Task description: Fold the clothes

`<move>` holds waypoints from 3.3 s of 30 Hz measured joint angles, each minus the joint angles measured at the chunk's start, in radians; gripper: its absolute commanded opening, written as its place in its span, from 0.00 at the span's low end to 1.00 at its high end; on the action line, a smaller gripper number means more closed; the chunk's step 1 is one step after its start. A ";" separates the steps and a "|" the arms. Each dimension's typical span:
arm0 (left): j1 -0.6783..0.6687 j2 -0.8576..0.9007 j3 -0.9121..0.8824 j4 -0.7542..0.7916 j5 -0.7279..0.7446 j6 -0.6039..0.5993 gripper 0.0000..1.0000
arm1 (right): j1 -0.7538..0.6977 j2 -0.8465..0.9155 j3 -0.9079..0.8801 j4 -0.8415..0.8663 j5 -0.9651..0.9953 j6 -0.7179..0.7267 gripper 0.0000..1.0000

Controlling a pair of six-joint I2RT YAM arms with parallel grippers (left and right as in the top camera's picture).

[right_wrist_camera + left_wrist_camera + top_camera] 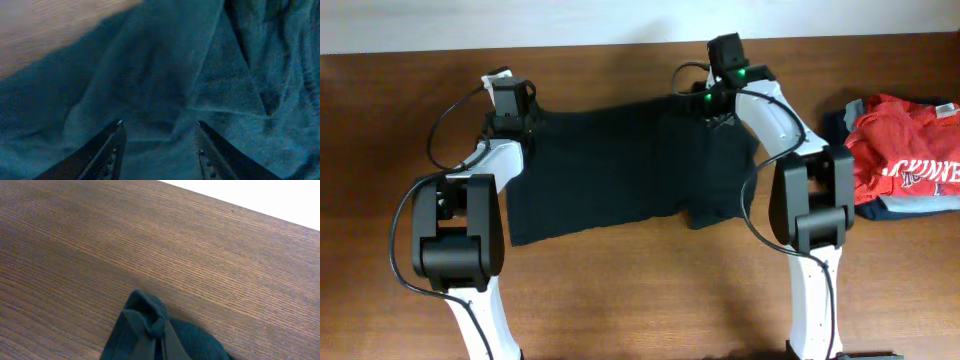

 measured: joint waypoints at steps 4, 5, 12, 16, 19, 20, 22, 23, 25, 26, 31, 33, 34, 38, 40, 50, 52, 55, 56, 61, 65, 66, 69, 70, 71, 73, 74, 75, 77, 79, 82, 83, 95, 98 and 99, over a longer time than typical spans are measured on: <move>0.000 0.000 0.000 0.000 0.000 0.000 0.01 | 0.013 0.014 0.000 0.000 0.015 0.028 0.47; 0.000 0.000 0.000 0.000 0.000 0.000 0.01 | 0.016 0.016 0.000 0.000 0.018 0.035 0.46; 0.000 0.000 0.000 0.000 0.000 0.000 0.01 | 0.025 0.041 0.000 0.029 0.020 0.071 0.41; 0.000 0.000 0.000 0.000 0.000 0.000 0.01 | 0.025 0.045 0.000 0.057 0.022 0.080 0.33; 0.000 0.000 0.000 0.000 0.000 0.000 0.01 | 0.025 0.045 0.000 0.070 0.023 0.084 0.23; 0.000 0.000 0.000 0.000 0.000 0.000 0.01 | 0.025 0.045 0.000 0.070 0.023 0.085 0.18; 0.000 0.000 0.000 0.000 0.000 0.000 0.01 | 0.025 0.045 0.000 0.070 0.023 0.086 0.09; 0.000 0.000 0.000 0.000 0.000 0.000 0.01 | 0.025 0.045 0.000 0.069 0.023 0.084 0.06; 0.000 0.000 0.000 0.000 0.000 0.000 0.01 | 0.024 0.045 0.000 0.069 0.023 0.087 0.04; 0.000 0.000 0.000 0.000 0.000 0.000 0.01 | 0.024 0.045 0.000 0.069 0.023 0.088 0.04; 0.000 0.000 0.000 0.000 0.000 0.000 0.01 | 0.025 0.045 0.006 0.046 0.023 0.088 0.04; 0.000 0.000 0.000 0.000 0.000 0.000 0.01 | 0.024 0.045 0.017 0.034 0.023 0.084 0.04; 0.000 0.000 0.000 0.000 0.000 0.000 0.01 | 0.025 0.045 0.026 0.028 0.023 0.082 0.04; 0.000 0.000 0.000 0.004 0.000 0.000 0.01 | 0.023 0.041 0.072 -0.031 0.023 0.058 0.04; 0.000 0.000 0.000 0.005 0.000 0.000 0.01 | 0.018 0.035 0.104 -0.079 0.021 0.036 0.04; 0.000 -0.028 0.000 0.004 0.000 0.042 0.01 | -0.082 -0.034 0.341 -0.263 -0.048 -0.096 0.04; 0.000 -0.058 0.000 0.002 0.000 0.056 0.01 | -0.108 -0.042 0.388 -0.307 -0.058 -0.121 0.04; 0.000 -0.124 0.000 0.000 0.001 0.074 0.01 | -0.137 -0.049 0.432 -0.364 -0.072 -0.152 0.04; 0.000 -0.144 0.000 -0.003 0.002 0.077 0.01 | -0.142 -0.049 0.440 -0.380 -0.073 -0.159 0.04; 0.006 -0.227 0.002 -0.027 0.004 0.091 0.01 | -0.147 -0.049 0.448 -0.445 -0.089 -0.205 0.04; 0.019 -0.238 0.005 -0.068 0.005 0.095 0.01 | -0.146 -0.049 0.448 -0.491 -0.099 -0.226 0.04; 0.022 -0.238 0.005 -0.078 0.006 0.095 0.00 | -0.146 -0.049 0.448 -0.502 -0.099 -0.229 0.04; 0.027 -0.238 0.005 -0.108 0.008 0.095 0.01 | -0.147 -0.049 0.448 -0.534 -0.103 -0.237 0.04; 0.028 -0.238 0.005 -0.125 0.008 0.095 0.01 | -0.149 -0.049 0.448 -0.560 -0.106 -0.243 0.04; 0.028 -0.238 0.005 -0.138 0.008 0.095 0.01 | -0.151 -0.049 0.448 -0.578 -0.106 -0.249 0.04; 0.028 -0.238 0.005 -0.173 0.010 0.095 0.01 | -0.157 -0.049 0.449 -0.611 -0.107 -0.264 0.04; 0.028 -0.238 0.005 -0.192 0.013 0.095 0.01 | -0.161 -0.049 0.449 -0.626 -0.107 -0.272 0.04; 0.028 -0.238 0.005 -0.204 0.016 0.095 0.01 | -0.165 -0.049 0.449 -0.639 -0.106 -0.279 0.04; 0.028 -0.238 0.005 -0.237 0.020 0.095 0.01 | -0.171 -0.049 0.449 -0.664 -0.105 -0.288 0.04; 0.028 -0.238 0.005 -0.272 0.024 0.095 0.01 | -0.174 -0.049 0.449 -0.681 -0.105 -0.298 0.04; 0.028 -0.238 0.005 -0.316 0.024 0.095 0.01 | -0.173 -0.049 0.449 -0.706 -0.102 -0.314 0.04; 0.028 -0.238 0.005 -0.328 0.023 0.095 0.01 | -0.173 -0.049 0.449 -0.713 -0.102 -0.319 0.04; 0.071 -0.238 0.005 -0.359 0.026 0.095 0.01 | -0.142 -0.049 0.449 -0.712 -0.102 -0.338 0.04; 0.080 -0.238 0.005 -0.361 0.026 0.095 0.01 | -0.128 -0.049 0.449 -0.713 -0.098 -0.338 0.04; 0.080 -0.238 0.005 -0.363 0.026 0.095 0.01 | -0.125 -0.048 0.449 -0.713 -0.095 -0.338 0.04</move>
